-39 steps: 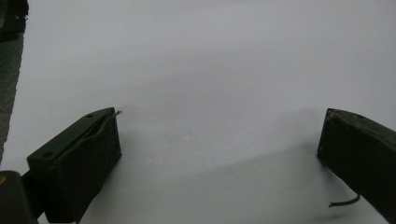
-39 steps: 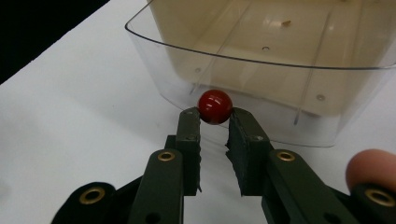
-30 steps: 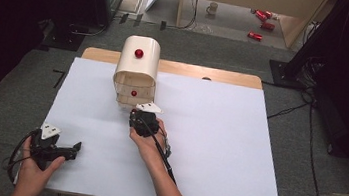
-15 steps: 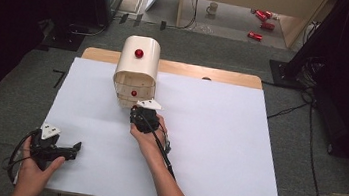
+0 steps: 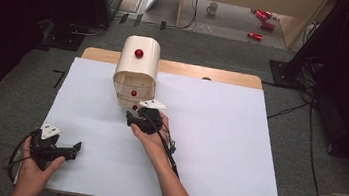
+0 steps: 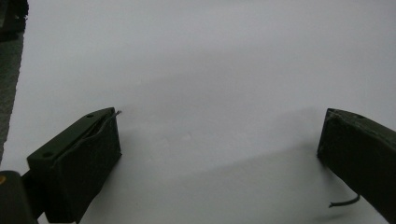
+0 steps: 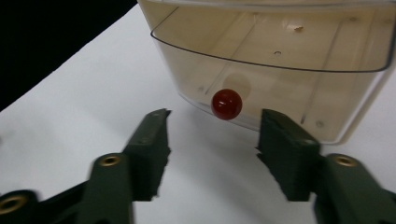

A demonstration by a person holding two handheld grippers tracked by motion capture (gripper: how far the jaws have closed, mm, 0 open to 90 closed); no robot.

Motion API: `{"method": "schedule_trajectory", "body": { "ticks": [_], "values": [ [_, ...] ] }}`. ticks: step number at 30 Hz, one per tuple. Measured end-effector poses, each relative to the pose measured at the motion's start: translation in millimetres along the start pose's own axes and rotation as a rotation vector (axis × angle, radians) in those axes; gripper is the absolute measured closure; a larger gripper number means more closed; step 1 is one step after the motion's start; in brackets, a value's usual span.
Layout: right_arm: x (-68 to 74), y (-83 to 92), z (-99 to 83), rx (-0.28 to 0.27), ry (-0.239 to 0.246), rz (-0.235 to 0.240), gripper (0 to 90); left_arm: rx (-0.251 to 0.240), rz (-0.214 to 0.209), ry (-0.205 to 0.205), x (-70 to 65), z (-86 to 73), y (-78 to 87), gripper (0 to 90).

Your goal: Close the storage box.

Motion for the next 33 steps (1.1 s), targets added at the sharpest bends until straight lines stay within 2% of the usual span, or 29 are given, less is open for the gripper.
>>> {"method": "schedule_trajectory", "body": {
  "ticks": [1,2,4,6,7,8,11,16,26,28,29,33],
  "values": [
    [0.0,0.0,0.0,0.000,0.000,0.000,42.0,0.000,0.000,0.000,0.0,0.0,0.0,0.0],
    [-0.4,1.9,0.2,0.003,-0.001,0.004,38.2,0.000,0.000,0.000,0.0,0.0,0.0,0.0],
    [-1.7,8.1,0.6,0.010,-0.002,0.012,25.6,0.000,0.000,0.000,0.0,0.0,0.0,0.0],
    [-5.9,16.4,0.0,0.011,0.020,0.003,12.2,0.000,0.000,0.000,0.0,0.0,0.0,0.0],
    [-5.9,16.4,0.0,0.011,0.020,0.003,12.2,0.000,0.000,0.000,0.0,0.0,0.0,0.0],
    [-9.1,22.9,-1.2,0.010,0.030,0.011,5.3,0.000,0.000,0.000,0.0,0.0,0.0,0.0],
    [-13.8,29.1,-2.6,0.014,0.031,0.021,0.9,0.000,0.000,0.000,0.0,0.0,0.0,0.0],
    [-33.5,47.4,-3.0,0.002,0.022,-0.013,0.0,0.000,0.000,0.000,0.0,0.0,0.0,0.0],
    [-58.3,76.7,-1.7,-0.023,0.017,-0.051,0.0,0.000,0.000,0.000,0.0,0.0,0.0,0.0],
    [-68.6,87.4,-2.0,-0.033,0.017,-0.068,0.0,0.000,0.000,0.000,0.0,0.0,0.0,0.0],
    [-68.6,87.4,-2.0,-0.033,0.017,-0.068,0.0,0.000,0.000,0.000,0.0,0.0,0.0,0.0],
    [-84.5,101.4,-4.5,-0.044,0.008,-0.092,0.0,0.000,0.000,0.000,0.0,0.0,0.0,0.0]
  ]
}}
Point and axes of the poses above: each handheld gripper's, and its own axes: y roughly backward along the jaws, z roughly out of its top, x roughly to its left, the point moved 9 cm from there along -y, roughly forward along the jaws, and after that the axes turned 5 degrees about -y, right-handed, at the moved point
